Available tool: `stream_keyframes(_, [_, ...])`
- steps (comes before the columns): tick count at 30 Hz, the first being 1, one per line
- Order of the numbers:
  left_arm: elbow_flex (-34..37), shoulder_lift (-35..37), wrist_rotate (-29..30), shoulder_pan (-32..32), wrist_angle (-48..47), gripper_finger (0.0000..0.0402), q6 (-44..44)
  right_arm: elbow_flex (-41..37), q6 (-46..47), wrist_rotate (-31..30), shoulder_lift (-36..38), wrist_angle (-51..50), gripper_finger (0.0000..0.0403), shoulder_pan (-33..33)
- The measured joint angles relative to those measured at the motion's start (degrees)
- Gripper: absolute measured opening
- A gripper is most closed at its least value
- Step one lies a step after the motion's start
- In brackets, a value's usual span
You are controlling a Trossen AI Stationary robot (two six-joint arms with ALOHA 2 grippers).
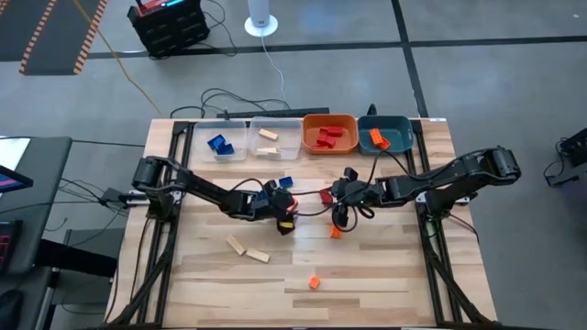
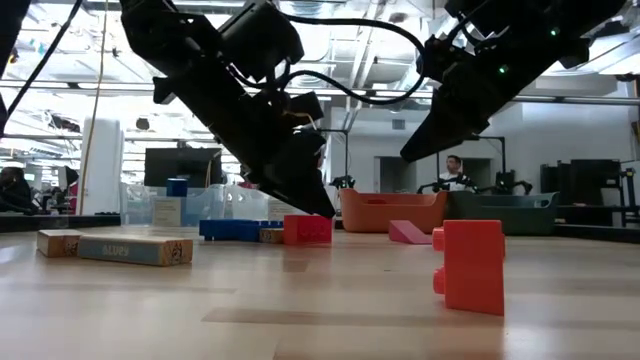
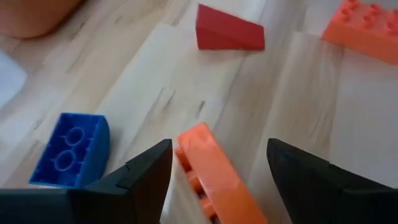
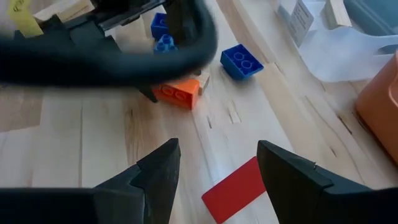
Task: Sort blocks
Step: Put the orange game piece into the blue bin
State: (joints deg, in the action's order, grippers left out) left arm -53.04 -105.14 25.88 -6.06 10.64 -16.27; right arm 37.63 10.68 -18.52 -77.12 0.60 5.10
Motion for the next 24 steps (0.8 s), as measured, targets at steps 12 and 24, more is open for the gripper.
stream_keyframes(12, [0.61,-2.75,0.11,-0.25,0.6,0.0177,2.36,0.0,-0.04,-0.04,0.02,0.56,0.0244,0.0])
stream_keyframes(24, [0.83,4.93,-1.68,-0.24,-3.31,0.0082,6.77,0.0,-0.13,-0.04,0.02,1.19,0.0244,0.0])
